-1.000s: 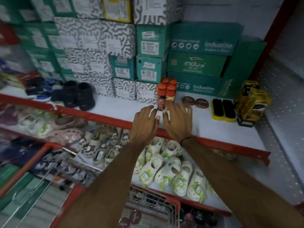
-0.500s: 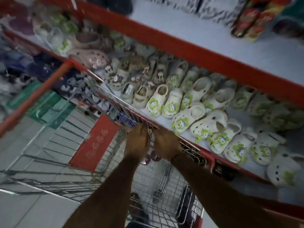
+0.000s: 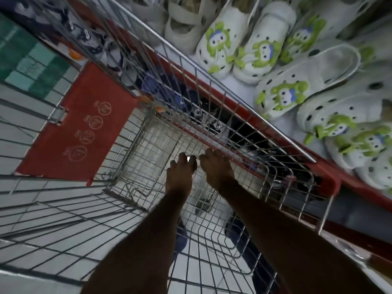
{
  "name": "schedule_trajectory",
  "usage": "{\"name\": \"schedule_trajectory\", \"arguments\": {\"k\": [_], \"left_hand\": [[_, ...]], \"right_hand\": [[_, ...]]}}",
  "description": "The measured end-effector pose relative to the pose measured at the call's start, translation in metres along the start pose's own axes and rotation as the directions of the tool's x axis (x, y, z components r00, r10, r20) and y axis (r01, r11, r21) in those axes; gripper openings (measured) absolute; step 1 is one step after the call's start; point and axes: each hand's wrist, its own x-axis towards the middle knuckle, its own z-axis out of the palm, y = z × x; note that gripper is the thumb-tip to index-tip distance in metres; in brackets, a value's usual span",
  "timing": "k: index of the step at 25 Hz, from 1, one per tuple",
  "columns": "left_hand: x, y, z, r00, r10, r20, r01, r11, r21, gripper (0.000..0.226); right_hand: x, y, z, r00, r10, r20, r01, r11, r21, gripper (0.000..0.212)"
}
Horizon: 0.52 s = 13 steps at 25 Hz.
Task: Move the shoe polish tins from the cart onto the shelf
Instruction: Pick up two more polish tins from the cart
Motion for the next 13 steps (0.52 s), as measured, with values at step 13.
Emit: {"name": "schedule_trajectory", "arguments": {"k": [13], "left_hand": [[-0.098, -0.035, -0.277, 0.944, -0.098, -0.314, 0.092, 0.995, -0.032, 0.052]], "right_hand": [[-0.090, -0.047, -0.240, 0.955, -0.052, -0.292, 0.136, 0.952, 0.276, 0.068]]}}
